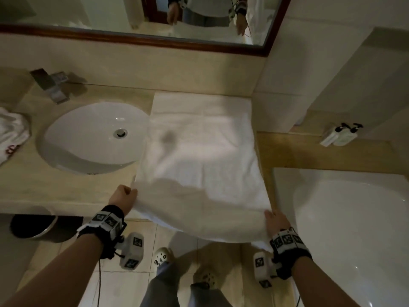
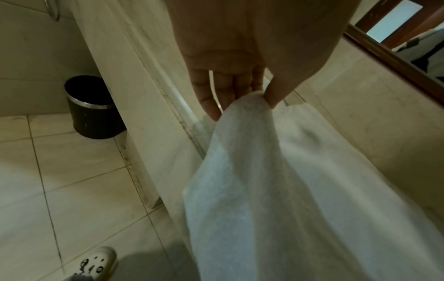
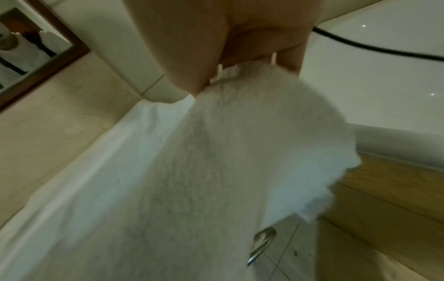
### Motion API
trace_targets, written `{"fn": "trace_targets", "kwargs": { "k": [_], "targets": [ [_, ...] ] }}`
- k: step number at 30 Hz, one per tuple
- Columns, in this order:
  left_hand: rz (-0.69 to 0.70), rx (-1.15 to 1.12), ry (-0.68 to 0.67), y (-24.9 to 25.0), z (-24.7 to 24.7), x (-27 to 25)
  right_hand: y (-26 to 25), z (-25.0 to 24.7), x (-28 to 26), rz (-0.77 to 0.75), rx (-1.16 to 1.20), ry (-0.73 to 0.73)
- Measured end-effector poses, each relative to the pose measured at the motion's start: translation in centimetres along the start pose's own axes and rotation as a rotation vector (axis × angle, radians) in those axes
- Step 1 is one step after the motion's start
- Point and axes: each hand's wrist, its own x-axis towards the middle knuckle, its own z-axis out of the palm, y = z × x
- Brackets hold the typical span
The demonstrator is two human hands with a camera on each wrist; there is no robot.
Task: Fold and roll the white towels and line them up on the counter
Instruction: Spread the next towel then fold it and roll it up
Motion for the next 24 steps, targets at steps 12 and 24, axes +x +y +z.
{"fn": "trace_targets", "kwargs": {
  "k": [12, 24],
  "targets": [
    [0.009, 0.106, -0.049, 5.4, 2.4, 1.2, -3.5, 0.3, 1.8, -0.128, 0.092, 0.165],
    [0.37, 0.217, -0.055, 18.9, 0.5, 16.6, -23.1, 1.0, 11.0, -0.336, 0.121, 0.168]
  ]
}}
